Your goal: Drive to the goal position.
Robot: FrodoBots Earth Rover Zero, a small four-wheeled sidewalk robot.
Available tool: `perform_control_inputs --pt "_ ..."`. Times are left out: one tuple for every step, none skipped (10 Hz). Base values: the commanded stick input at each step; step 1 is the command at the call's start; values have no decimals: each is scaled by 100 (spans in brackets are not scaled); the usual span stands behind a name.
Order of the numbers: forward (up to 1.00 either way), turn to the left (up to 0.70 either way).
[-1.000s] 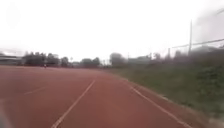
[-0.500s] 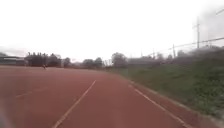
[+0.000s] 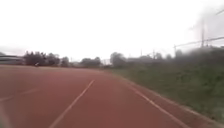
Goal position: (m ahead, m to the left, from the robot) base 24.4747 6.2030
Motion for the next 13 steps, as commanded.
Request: perform_control_inputs --pt "70 0" --pt "70 0" --pt "70 0" --pt "70 0" --pt "70 0" --pt "70 0" --pt "70 0" --pt "70 0" --pt "70 0" --pt "70 0" --pt "70 5" --pt "70 9" --pt "70 -27"
